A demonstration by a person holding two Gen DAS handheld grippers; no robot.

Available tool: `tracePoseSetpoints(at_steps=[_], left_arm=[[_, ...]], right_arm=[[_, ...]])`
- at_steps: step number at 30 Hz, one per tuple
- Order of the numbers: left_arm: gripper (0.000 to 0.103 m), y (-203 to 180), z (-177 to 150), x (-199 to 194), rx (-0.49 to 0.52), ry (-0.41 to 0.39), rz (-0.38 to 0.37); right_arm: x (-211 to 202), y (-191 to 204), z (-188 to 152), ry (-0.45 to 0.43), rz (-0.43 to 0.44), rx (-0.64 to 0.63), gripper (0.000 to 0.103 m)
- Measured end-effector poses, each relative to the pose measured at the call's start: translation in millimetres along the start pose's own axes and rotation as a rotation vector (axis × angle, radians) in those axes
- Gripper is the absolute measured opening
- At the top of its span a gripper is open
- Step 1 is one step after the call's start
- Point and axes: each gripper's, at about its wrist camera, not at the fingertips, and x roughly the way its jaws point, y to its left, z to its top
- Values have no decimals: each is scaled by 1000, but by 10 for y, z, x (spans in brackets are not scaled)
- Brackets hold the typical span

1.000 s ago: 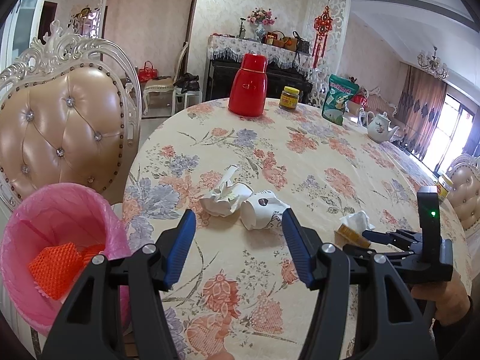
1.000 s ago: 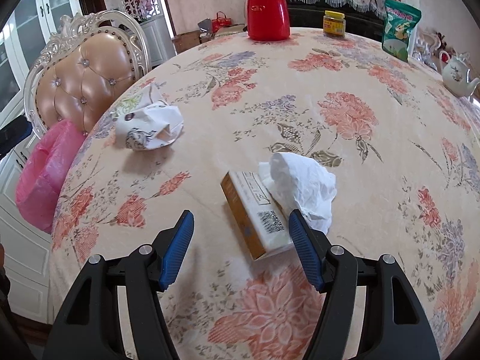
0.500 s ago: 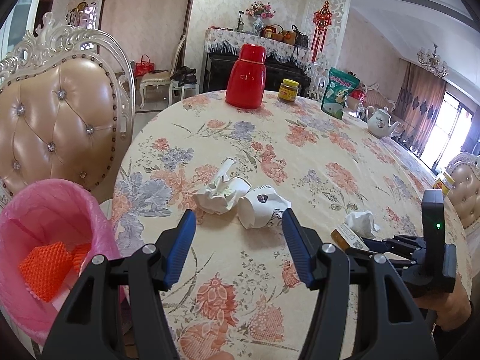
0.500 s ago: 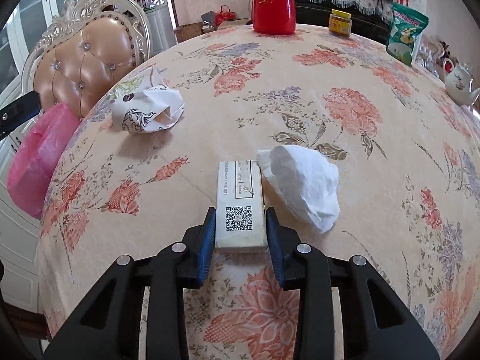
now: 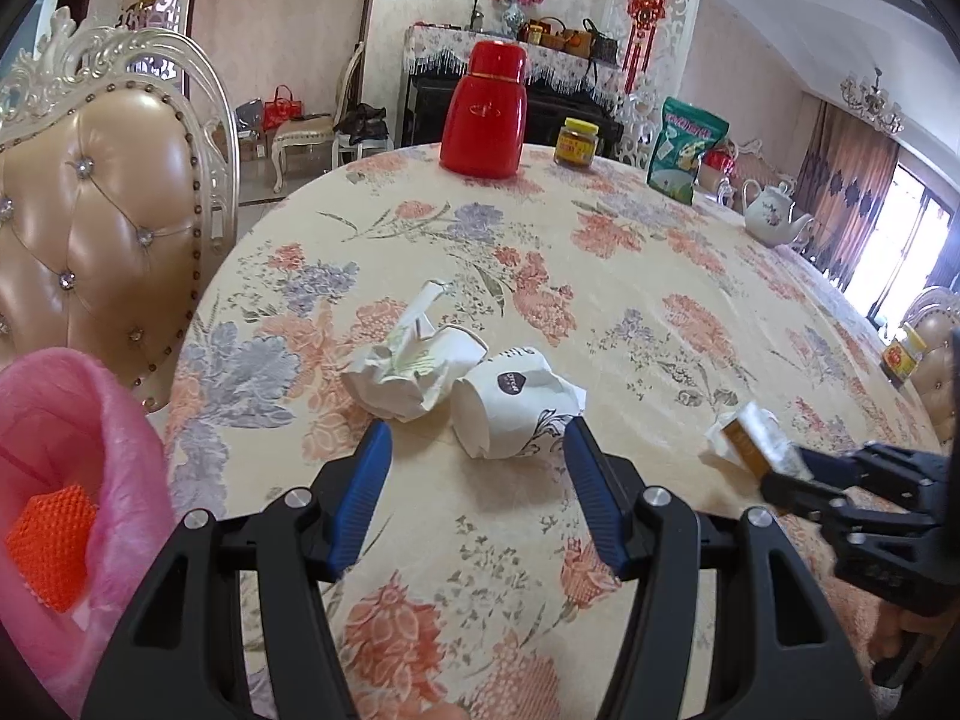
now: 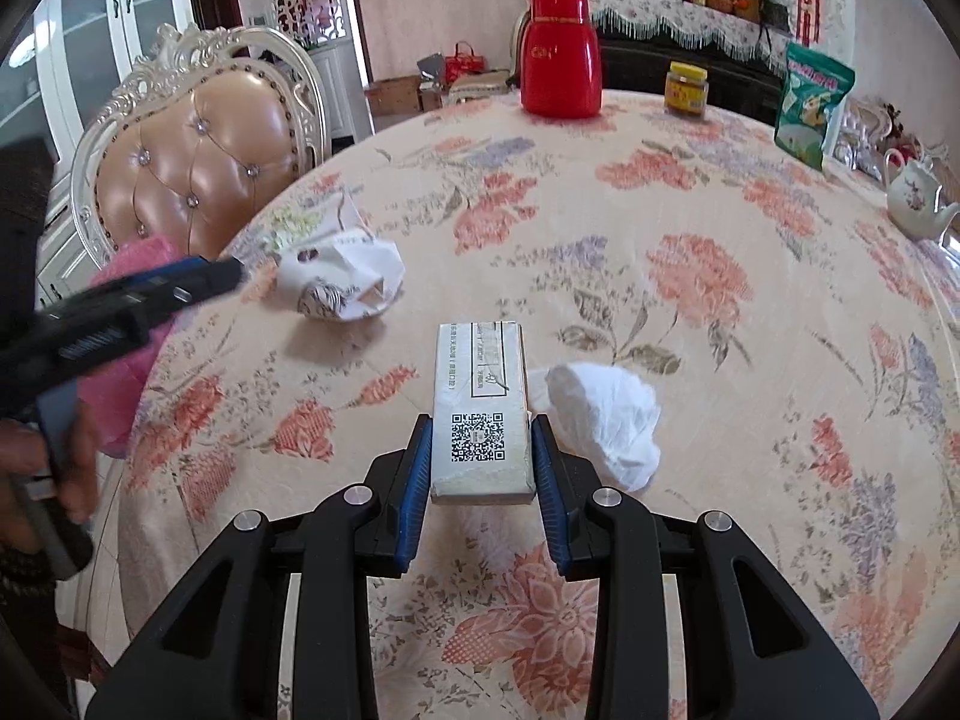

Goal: Collect trash
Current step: 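Grasp the white paper cup with the left tool, then carry the paper cup and QR-code box over the pink bin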

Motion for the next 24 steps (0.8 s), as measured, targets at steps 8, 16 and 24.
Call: tracePoseSetpoints(at_steps=[8, 16, 24], left_arm=[[76, -149, 85, 283, -2, 37, 52], [85, -381, 113, 617, 41, 114, 148], [54, -375, 93, 727, 44, 141, 155]], right_arm=[[-125, -51, 106, -59, -49, 9, 32], [-172, -87, 164, -82, -68, 24, 32], [-184, -117, 181, -83, -73, 26, 32]])
